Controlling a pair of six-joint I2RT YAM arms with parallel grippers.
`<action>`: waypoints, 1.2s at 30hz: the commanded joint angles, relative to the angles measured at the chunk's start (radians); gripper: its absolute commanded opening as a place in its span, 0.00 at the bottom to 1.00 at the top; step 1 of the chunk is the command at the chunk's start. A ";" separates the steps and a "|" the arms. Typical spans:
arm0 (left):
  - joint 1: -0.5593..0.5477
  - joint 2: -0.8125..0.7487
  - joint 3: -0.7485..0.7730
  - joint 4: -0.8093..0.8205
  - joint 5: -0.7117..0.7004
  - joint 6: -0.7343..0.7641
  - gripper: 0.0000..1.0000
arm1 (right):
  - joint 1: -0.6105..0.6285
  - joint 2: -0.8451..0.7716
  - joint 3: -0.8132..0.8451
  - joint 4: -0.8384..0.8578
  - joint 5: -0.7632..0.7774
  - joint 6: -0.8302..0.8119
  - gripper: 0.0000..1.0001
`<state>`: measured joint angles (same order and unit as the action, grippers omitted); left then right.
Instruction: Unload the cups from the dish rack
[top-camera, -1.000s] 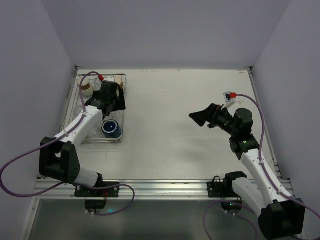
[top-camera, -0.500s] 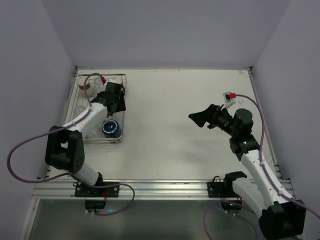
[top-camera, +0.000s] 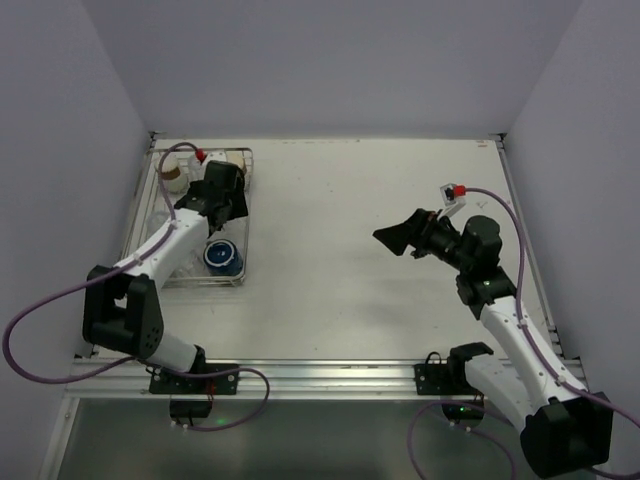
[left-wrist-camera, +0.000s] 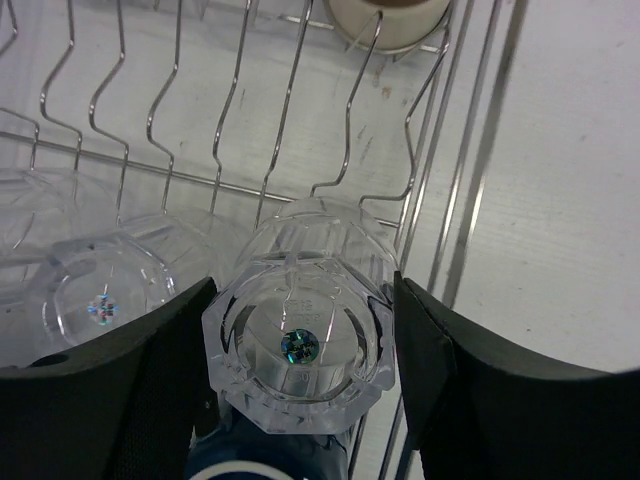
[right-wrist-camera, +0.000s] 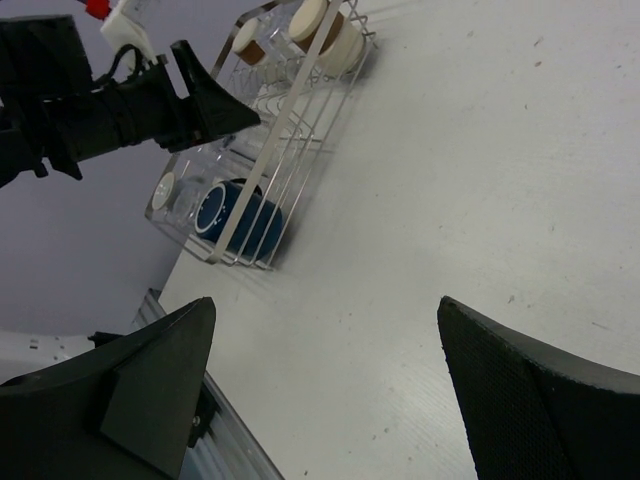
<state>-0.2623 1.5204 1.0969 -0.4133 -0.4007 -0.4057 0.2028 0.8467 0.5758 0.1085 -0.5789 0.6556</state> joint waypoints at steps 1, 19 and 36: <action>-0.005 -0.155 0.067 0.059 0.016 -0.002 0.24 | 0.035 0.032 0.048 0.037 -0.022 0.019 0.94; -0.006 -0.539 -0.235 0.526 0.722 -0.280 0.14 | 0.270 0.281 0.065 0.637 -0.015 0.341 0.85; -0.110 -0.468 -0.451 1.025 0.967 -0.582 0.13 | 0.328 0.486 0.176 0.784 -0.098 0.403 0.81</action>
<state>-0.3405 1.0470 0.6556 0.4805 0.5297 -0.9375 0.5205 1.3228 0.6960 0.8082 -0.6506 1.0569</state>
